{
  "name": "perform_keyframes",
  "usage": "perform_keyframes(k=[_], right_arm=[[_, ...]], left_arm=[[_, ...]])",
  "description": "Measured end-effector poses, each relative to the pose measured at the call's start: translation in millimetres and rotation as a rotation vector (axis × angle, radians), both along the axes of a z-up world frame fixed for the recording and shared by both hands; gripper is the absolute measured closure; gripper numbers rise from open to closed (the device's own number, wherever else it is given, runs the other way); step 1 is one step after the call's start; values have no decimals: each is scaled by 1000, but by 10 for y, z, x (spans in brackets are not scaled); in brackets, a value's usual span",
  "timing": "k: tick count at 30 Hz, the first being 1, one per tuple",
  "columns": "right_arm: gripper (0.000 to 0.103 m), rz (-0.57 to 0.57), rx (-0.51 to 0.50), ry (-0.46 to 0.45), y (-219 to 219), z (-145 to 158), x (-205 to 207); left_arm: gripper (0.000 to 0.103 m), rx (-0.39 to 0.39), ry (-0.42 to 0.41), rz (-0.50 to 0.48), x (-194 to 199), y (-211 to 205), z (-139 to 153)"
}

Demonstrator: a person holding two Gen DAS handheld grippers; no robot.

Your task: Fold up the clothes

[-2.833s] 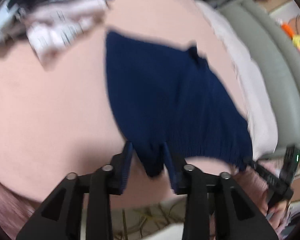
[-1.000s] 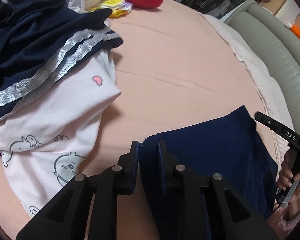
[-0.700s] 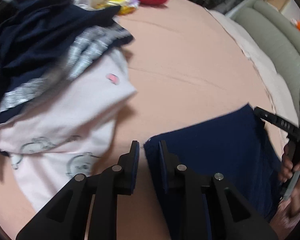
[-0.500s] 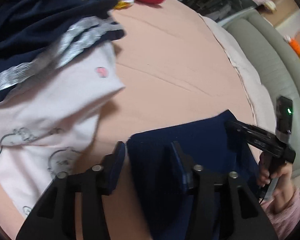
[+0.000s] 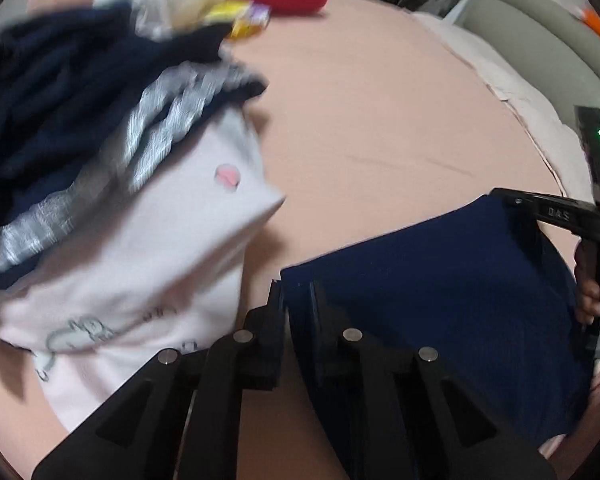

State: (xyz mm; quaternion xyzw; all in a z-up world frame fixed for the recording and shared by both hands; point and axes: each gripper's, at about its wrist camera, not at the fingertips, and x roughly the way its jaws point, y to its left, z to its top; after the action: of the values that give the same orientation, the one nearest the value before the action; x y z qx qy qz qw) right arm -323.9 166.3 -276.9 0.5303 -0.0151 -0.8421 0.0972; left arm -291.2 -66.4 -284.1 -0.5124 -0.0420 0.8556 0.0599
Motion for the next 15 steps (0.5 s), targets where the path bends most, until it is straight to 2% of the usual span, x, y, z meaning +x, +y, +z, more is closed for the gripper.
perform_keyframes(k=[1,3,5,8,13,15], right_arm=[[97,-2,-7,10,11,91,32],[93,12,-61,58,34,360,180],[92,36,-88,97,59,603,389],[88,61,-71,93,43,812,802],[88,91,-123,-12,173,677,1623],[88,97,-106,-31,121,524,1846]], left_arm=[[87,-28,-2,-5,3,41,47],[83,-50,45,-12,79,111,191],[82,5,52,-40,192,211,282],[81,105,50,-89,368,369,404],[81,243,-50,-168,748,650,386],[81,254,-90,-157,875,756,302]])
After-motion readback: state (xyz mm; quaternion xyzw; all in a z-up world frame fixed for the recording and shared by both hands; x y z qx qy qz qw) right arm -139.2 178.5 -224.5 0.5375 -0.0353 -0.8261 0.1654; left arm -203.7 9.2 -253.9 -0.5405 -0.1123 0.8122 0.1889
